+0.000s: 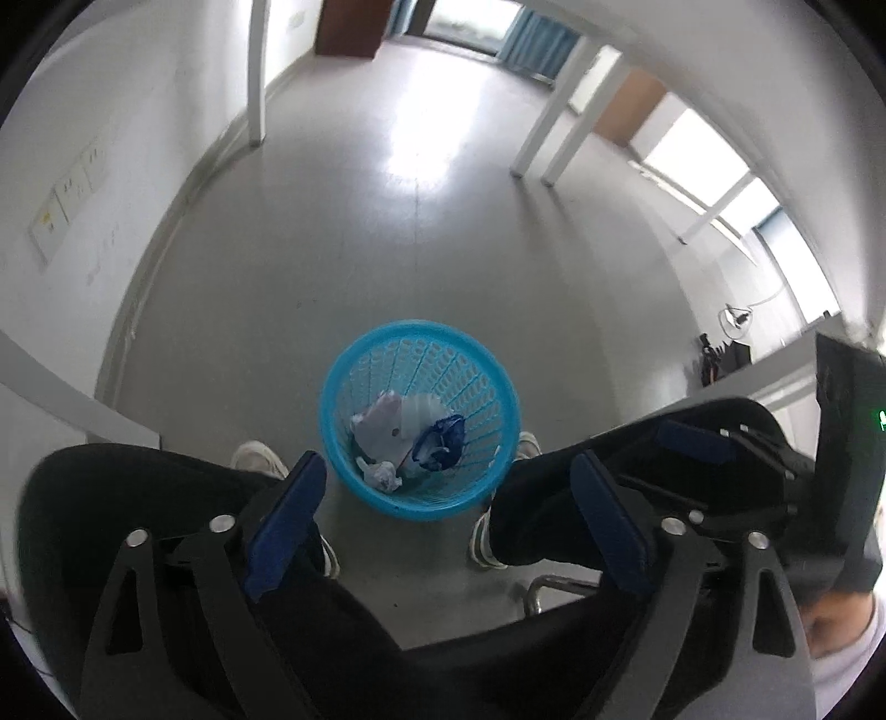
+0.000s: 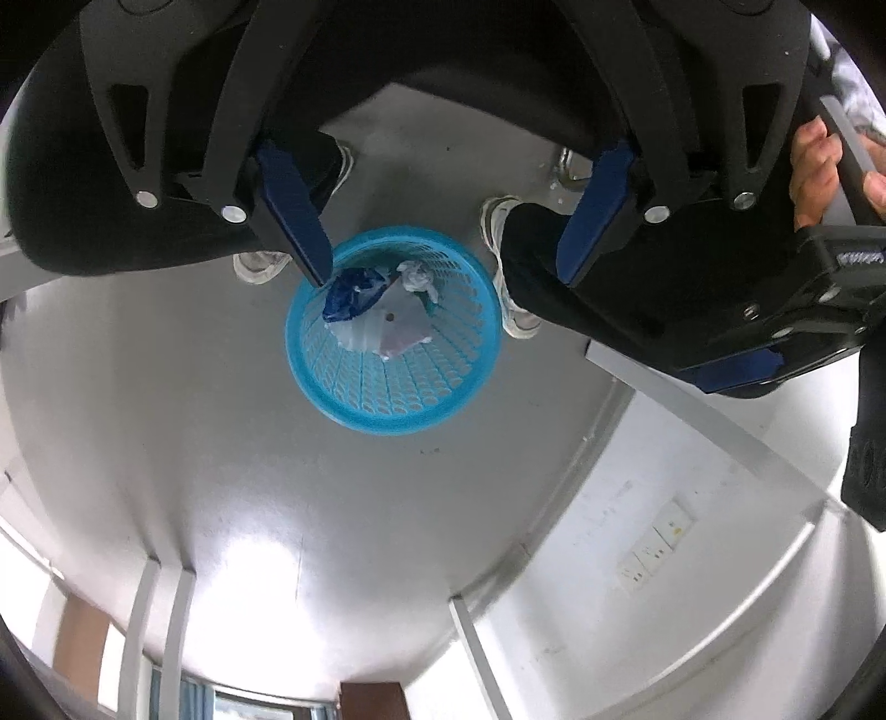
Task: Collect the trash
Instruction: 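Raise both tools back up toward the remaining trash on the table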
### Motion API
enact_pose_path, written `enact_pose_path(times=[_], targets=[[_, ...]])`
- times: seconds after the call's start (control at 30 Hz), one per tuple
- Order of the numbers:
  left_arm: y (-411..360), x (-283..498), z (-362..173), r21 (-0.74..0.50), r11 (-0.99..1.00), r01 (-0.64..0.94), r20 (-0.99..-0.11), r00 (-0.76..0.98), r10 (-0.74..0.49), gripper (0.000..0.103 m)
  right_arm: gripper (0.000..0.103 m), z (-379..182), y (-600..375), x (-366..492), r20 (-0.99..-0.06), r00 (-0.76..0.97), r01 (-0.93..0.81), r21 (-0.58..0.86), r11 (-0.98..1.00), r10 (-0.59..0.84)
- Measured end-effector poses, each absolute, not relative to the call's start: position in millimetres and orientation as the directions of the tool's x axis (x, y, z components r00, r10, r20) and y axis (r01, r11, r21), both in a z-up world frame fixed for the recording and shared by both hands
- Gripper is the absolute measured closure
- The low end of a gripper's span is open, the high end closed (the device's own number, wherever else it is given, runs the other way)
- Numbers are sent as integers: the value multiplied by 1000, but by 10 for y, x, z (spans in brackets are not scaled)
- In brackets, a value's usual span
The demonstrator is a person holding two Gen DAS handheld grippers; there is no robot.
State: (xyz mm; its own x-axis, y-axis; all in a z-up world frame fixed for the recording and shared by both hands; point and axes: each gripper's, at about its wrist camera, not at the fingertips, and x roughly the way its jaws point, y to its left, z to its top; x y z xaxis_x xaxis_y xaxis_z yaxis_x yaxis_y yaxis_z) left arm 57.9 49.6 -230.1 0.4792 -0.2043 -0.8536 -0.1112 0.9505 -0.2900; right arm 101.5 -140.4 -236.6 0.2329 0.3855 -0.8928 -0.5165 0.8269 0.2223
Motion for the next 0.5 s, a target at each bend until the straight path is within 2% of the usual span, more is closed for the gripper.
enact_pose_path(times=[0.13,0.5], targets=[[435,320,-2009,-251,963,-97,-834,527,-165,6,10,-2086,-1517,784,-870,280,-549,202,811,406],[367,-56,-1407,-263,962,-74,-744,650,-154,6,9,-1284,-1903,447,-764,440,-562,176,808,472]])
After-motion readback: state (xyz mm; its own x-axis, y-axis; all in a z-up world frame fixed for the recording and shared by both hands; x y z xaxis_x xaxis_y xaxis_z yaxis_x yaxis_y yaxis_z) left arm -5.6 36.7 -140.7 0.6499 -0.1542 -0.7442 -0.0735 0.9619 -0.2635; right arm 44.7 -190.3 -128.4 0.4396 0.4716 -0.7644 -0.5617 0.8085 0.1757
